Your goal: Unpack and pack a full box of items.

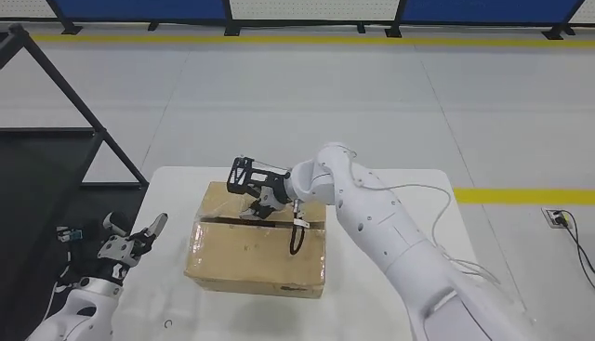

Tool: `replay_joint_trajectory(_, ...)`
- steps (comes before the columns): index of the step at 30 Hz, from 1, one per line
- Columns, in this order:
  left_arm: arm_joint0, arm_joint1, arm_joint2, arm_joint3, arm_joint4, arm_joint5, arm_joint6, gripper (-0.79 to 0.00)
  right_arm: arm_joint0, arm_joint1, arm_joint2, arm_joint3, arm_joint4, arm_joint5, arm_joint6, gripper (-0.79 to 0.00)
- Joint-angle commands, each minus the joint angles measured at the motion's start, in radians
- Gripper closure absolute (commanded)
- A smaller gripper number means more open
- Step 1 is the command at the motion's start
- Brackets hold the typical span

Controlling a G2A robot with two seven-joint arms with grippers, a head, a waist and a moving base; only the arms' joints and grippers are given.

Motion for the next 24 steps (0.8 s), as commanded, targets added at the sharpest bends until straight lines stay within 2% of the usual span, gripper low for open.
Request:
replay_joint_trajectory(1, 0.000, 0.000, 0.000, -0.002, -0.001, -0.001, 0.001, -0.785, 0.002, -0.004, -0.003, 0.006, 0.000, 0.003, -0.004, -0.351)
replay_joint_trajectory(4, 0.001, -0.001, 0.000, -0.003, 0.000, -0.001, 0.001, -0.785, 0.006, -0.011, -0.009, 0.016, -0.003, 0.005, -0.009, -0.348)
replay_joint_trajectory(9, 0.005, -0.002, -0.004, -0.001, -0.001, 0.000, 0.005, -0.785, 0.014, -0.020, -0.016, 0.030, -0.007, -0.002, -0.020, -0.271)
replay_joint_trajectory(12, 0.005, -0.002, -0.006, 0.000, 0.000, -0.001, 0.005, -0.785, 0.019, -0.024, -0.018, 0.037, -0.010, -0.003, -0.030, -0.302)
replay_joint_trajectory(20, 0.004, -0.003, -0.009, 0.002, -0.001, -0.002, 0.004, -0.785, 0.016, -0.035, -0.021, 0.052, -0.024, 0.079, -0.081, -0.345)
replay_joint_trajectory(24, 0.005, -0.004, -0.012, 0.004, -0.002, -0.004, 0.005, -0.785, 0.015, -0.043, -0.021, 0.071, -0.010, 0.072, -0.062, -0.369)
